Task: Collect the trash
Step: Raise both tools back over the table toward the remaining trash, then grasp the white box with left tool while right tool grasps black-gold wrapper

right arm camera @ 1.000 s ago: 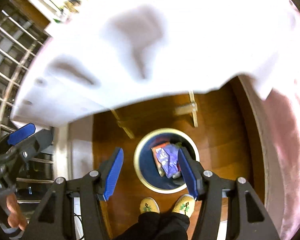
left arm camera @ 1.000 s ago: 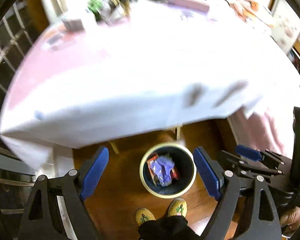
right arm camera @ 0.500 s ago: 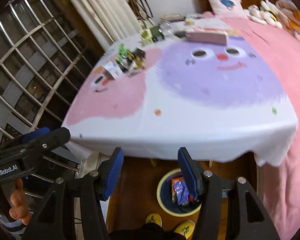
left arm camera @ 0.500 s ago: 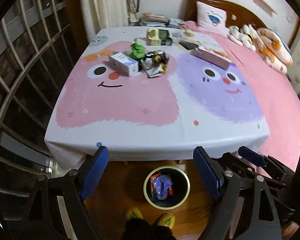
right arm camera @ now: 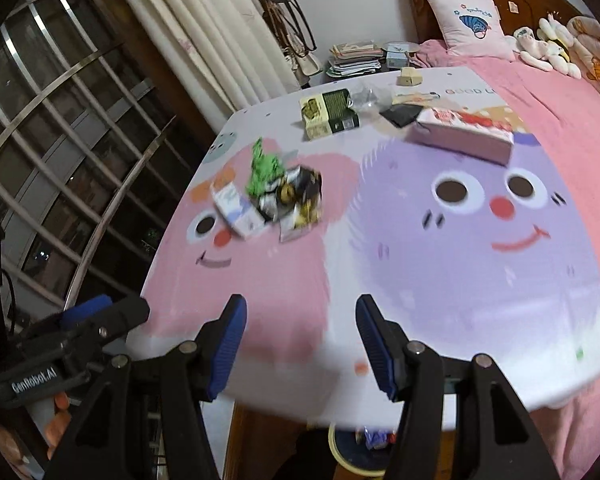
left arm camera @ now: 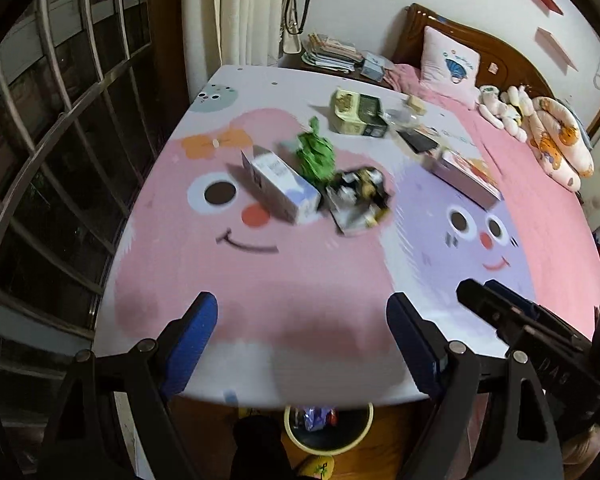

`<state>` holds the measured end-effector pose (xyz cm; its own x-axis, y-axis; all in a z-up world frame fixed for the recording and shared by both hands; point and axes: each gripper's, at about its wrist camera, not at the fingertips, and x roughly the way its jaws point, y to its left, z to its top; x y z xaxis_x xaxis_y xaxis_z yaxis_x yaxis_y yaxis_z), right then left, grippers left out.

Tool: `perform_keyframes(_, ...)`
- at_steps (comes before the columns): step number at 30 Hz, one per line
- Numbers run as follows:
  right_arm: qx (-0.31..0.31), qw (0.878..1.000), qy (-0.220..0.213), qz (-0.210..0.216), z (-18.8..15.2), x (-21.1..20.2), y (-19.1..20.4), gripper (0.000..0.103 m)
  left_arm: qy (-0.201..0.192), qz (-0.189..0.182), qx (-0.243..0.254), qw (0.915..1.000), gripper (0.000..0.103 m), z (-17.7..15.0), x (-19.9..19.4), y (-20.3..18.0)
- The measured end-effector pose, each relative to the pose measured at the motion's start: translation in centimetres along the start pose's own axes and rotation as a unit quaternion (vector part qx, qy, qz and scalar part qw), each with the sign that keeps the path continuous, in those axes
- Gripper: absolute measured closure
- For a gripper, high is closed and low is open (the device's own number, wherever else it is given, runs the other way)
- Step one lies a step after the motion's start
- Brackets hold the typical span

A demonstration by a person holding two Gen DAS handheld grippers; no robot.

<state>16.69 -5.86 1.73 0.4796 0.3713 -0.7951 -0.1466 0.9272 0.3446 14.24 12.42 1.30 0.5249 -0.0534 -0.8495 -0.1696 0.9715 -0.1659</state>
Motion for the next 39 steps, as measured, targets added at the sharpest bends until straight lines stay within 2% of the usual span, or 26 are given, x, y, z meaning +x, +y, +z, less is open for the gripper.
perform_keyframes(4, 0.025, 1.0, 0.007, -0.002, 3.1, 3.5, 0.1, 0.033, 0.012, -0.002, -0.012, 0.9999, 0.018, 4.0, 3.4, 1.7)
perform_keyframes(11, 0.076, 0.996, 0.033, -0.011, 7.1, 10.5, -0.5, 0.033, 0.038, -0.002, -0.02, 0.9991, 0.018, 9.2, 9.5, 3.4)
perform_keyframes(20, 0.104, 0.992, 0.076, -0.001, 8.3, 16.2, -0.8, 0.033, 0.071, -0.009, -0.042, 0.9966, 0.018, 12.1, 14.6, 4.4)
perform_keyframes(23, 0.096, 0.993, 0.068, 0.001, 8.4, 16.7, -0.5, 0.038, 0.08, -0.004, -0.043, 0.9959, 0.018, 12.7, 16.0, 4.5)
perform_keyframes(24, 0.094, 0.993, 0.072, 0.007, 8.4, 16.8, -0.4, 0.049, 0.083, -0.002, -0.043, 0.9956, 0.018, 12.8, 16.4, 4.5)
perform_keyframes(25, 0.095, 0.993, 0.073, 0.014, 8.4, 16.9, -0.4, 0.053, 0.086, 0.0, -0.045, 0.9953, 0.018, 13.0, 16.8, 4.5)
perform_keyframes(37, 0.081, 0.995, 0.052, -0.02, 8.5, 15.7, -0.7, 0.057, 0.135, 0.006, -0.073, 0.9882, 0.018, 13.3, 20.1, 4.8)
perform_keyframes(39, 0.082, 0.995, 0.049, -0.024, 8.3, 15.4, -0.9, 0.057, 0.145, 0.001, -0.077, 0.9863, 0.025, 12.8, 20.5, 4.5)
